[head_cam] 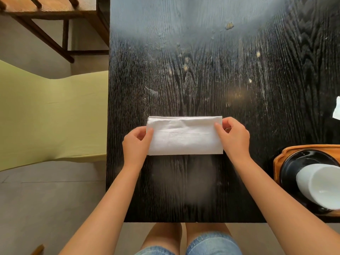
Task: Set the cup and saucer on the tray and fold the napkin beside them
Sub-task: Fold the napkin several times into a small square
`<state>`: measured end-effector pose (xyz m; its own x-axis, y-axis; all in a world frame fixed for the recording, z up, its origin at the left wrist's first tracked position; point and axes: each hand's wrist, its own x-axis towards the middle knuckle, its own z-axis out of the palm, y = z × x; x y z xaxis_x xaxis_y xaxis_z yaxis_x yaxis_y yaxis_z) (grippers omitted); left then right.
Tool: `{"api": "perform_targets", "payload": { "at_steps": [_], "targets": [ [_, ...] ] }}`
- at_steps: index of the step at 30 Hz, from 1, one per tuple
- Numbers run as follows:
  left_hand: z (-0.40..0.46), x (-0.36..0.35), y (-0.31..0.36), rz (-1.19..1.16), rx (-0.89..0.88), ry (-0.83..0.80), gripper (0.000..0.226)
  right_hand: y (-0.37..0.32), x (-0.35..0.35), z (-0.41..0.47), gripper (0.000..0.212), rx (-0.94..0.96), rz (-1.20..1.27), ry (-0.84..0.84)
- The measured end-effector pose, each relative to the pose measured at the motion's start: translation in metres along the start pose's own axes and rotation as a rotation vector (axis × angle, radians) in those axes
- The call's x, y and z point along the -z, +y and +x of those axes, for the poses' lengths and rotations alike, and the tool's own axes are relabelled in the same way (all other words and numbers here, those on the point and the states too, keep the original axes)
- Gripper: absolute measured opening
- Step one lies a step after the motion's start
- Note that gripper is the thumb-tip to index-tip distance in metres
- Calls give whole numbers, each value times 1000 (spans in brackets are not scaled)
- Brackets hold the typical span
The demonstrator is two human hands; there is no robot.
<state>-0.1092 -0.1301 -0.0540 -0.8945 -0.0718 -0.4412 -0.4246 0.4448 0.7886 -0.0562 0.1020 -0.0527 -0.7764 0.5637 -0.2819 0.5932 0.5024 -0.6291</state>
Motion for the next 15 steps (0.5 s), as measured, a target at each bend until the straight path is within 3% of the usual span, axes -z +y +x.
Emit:
{"api": "perform_targets", "payload": {
  "at_steps": [5,12,14,15],
  "targets": [
    [4,-3,-3,60,-63,71,12,1,-2,2,19,-13,0,56],
    [15,-6,-5,314,-265,168,6,2,-10,4,18,-3,-125,154],
    [13,-7,-6,444,-311,275,27,0,-11,0,16,37,-234,237],
    [10,-8,-5,503,-342,284,39,-2,-12,-4,29,71,-284,258]
  ]
}}
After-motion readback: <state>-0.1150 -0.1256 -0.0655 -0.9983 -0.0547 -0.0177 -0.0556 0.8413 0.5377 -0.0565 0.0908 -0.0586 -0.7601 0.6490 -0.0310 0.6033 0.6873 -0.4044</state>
